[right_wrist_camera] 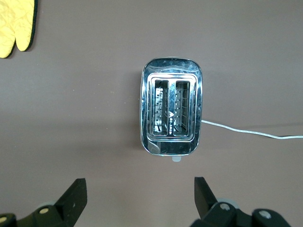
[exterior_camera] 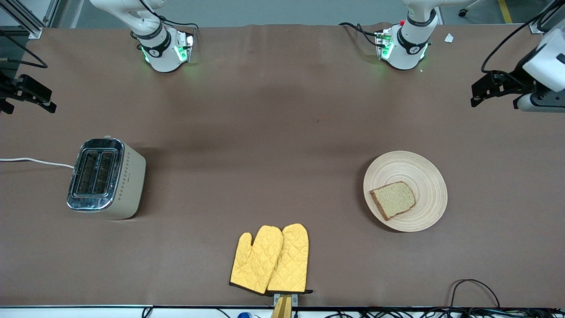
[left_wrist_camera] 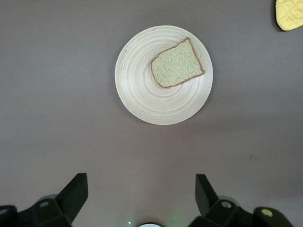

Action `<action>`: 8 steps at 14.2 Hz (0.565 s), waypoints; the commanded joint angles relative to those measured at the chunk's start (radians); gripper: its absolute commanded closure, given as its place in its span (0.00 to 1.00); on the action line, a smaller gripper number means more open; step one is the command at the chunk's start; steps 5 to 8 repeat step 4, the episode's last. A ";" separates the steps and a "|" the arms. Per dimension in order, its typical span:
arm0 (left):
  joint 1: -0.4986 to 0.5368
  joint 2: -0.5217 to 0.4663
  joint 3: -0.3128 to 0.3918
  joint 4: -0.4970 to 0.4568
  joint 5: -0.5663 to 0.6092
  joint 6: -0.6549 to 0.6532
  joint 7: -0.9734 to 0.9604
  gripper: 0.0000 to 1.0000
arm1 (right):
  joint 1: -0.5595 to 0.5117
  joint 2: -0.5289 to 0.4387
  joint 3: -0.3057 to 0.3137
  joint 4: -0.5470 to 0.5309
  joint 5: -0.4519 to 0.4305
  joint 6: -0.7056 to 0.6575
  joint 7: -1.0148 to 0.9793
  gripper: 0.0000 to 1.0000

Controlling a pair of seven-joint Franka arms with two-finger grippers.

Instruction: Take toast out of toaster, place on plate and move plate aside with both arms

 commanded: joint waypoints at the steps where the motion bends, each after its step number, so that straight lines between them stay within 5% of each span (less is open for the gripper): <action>1: 0.009 -0.005 0.001 -0.001 -0.003 0.024 0.010 0.00 | -0.014 -0.026 0.011 -0.023 0.011 0.008 -0.006 0.00; 8: 0.008 0.020 0.002 0.035 0.001 0.004 0.010 0.00 | -0.015 -0.026 0.011 -0.025 0.012 0.011 -0.006 0.00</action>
